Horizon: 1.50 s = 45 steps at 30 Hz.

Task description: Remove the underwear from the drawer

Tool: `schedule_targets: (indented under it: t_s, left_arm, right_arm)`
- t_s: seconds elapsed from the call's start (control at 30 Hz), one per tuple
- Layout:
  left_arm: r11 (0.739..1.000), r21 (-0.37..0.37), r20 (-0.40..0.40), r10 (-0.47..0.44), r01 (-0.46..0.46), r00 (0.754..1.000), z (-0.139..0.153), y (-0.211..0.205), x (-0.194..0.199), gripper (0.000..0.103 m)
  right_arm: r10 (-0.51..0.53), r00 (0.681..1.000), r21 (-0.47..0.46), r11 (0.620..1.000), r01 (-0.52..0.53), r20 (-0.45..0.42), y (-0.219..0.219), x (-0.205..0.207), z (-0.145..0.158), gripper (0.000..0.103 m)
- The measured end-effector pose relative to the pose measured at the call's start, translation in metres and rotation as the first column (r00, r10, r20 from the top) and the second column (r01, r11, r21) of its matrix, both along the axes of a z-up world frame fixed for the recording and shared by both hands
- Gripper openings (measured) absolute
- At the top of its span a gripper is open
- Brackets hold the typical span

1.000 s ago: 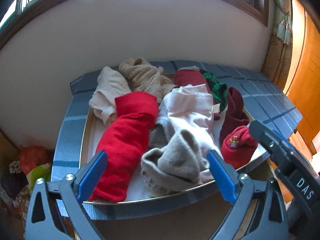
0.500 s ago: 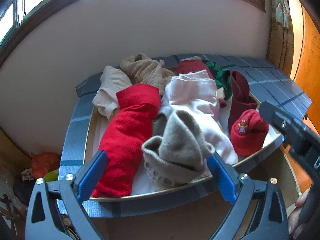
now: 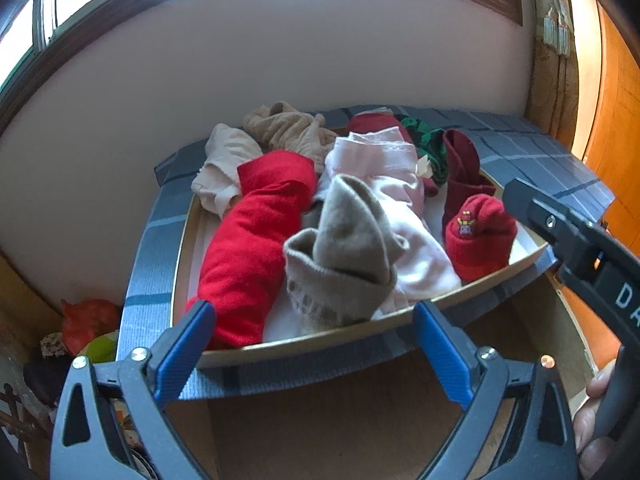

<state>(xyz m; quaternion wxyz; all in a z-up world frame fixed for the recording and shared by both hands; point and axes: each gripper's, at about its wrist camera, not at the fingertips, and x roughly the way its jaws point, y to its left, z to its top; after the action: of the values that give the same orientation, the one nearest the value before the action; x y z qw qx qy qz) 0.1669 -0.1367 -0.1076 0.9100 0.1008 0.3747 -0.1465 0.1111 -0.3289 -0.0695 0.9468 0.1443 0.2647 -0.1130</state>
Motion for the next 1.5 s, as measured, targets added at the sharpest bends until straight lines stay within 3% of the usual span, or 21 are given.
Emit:
schedule_targets:
  t_s: [0.33,0.7,0.9,1.07,1.5]
  left_arm:
    - [1.000,-0.021,0.082,0.020,-0.019,0.996,0.011,0.014,-0.027,0.100]
    - [0.996,-0.071,0.080,0.052,-0.046,0.995,0.020,0.029,-0.037,0.100]
    - [0.991,-0.117,0.149,0.084,-0.067,0.985,0.036,0.041,-0.056,0.102]
    - [0.984,-0.145,0.156,0.130,-0.107,0.979,0.035,0.056,-0.067,0.103]
    - [0.990,-0.099,0.264,0.120,-0.097,0.957,0.039,0.063,-0.110,0.103]
  right_arm:
    - [0.014,0.999,-0.019,1.000,-0.014,0.040,0.012,-0.019,0.006,0.073]
    - [0.003,0.997,-0.014,1.000,-0.002,0.071,0.016,-0.040,0.013,0.073]
    - [0.013,0.990,-0.049,0.999,-0.006,0.140,0.025,-0.061,0.028,0.073]
    - [0.018,0.982,-0.080,0.997,-0.003,0.185,0.032,-0.082,0.037,0.073]
    - [-0.004,0.965,-0.177,0.983,0.052,0.261,0.049,-0.128,0.049,0.073]
